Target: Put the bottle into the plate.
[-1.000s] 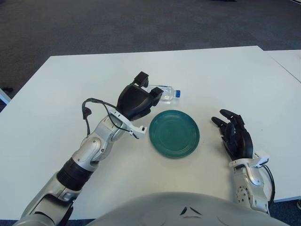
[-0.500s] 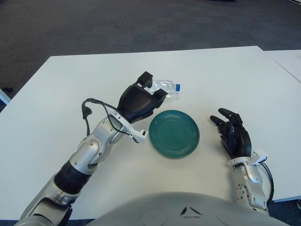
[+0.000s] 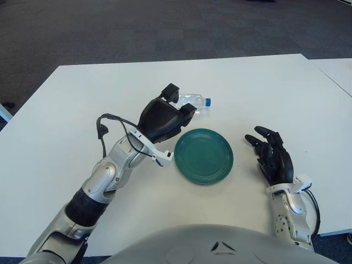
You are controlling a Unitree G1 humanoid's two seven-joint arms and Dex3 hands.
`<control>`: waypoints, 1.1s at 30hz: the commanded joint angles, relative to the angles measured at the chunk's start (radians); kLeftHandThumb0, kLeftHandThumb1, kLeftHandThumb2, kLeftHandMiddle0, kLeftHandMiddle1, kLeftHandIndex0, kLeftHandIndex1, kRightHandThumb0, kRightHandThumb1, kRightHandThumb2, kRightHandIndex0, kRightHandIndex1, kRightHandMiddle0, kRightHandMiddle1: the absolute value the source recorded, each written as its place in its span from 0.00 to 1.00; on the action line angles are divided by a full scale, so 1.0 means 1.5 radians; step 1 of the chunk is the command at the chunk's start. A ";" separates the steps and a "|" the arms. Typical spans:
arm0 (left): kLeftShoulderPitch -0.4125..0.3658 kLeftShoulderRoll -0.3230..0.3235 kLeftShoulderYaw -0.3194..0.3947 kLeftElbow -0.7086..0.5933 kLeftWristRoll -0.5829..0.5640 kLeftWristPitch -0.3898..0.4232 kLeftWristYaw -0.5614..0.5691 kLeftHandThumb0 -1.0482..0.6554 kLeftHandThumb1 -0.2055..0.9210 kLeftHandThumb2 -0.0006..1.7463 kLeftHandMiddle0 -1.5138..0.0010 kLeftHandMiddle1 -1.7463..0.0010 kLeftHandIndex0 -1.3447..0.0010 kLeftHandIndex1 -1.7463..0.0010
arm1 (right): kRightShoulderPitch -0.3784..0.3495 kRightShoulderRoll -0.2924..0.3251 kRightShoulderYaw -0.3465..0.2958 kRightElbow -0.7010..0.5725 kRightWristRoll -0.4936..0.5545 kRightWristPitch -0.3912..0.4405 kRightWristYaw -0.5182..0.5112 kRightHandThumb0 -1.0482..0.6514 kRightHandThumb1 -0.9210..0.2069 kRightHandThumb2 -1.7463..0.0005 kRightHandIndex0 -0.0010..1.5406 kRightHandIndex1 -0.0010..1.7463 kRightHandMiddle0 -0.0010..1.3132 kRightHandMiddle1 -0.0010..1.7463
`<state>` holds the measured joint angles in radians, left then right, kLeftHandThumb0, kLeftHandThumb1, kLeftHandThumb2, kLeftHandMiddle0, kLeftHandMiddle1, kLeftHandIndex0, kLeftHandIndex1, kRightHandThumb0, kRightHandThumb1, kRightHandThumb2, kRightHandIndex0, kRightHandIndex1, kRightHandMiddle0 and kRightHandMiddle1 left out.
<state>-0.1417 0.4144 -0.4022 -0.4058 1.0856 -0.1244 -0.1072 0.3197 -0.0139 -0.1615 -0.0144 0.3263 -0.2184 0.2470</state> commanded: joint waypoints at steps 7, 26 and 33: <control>0.003 -0.041 0.017 0.065 -0.011 0.028 0.032 0.37 0.63 0.61 0.50 0.00 0.66 0.00 | 0.012 0.003 0.003 0.043 -0.004 0.017 0.002 0.21 0.00 0.66 0.34 0.57 0.16 0.66; 0.009 -0.052 0.002 0.095 0.047 0.108 0.000 0.06 1.00 0.42 0.83 0.81 1.00 0.48 | 0.021 0.021 0.017 0.061 -0.006 -0.019 0.004 0.22 0.00 0.64 0.36 0.58 0.19 0.66; -0.070 -0.089 -0.001 0.247 0.024 0.137 0.005 0.02 1.00 0.44 0.88 0.93 1.00 0.66 | 0.024 0.029 0.023 0.065 -0.011 -0.042 0.006 0.23 0.00 0.65 0.37 0.59 0.20 0.67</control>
<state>-0.1691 0.3004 -0.4063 -0.1625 1.1416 0.0546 -0.1029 0.3229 0.0115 -0.1449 0.0343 0.3229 -0.3107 0.2583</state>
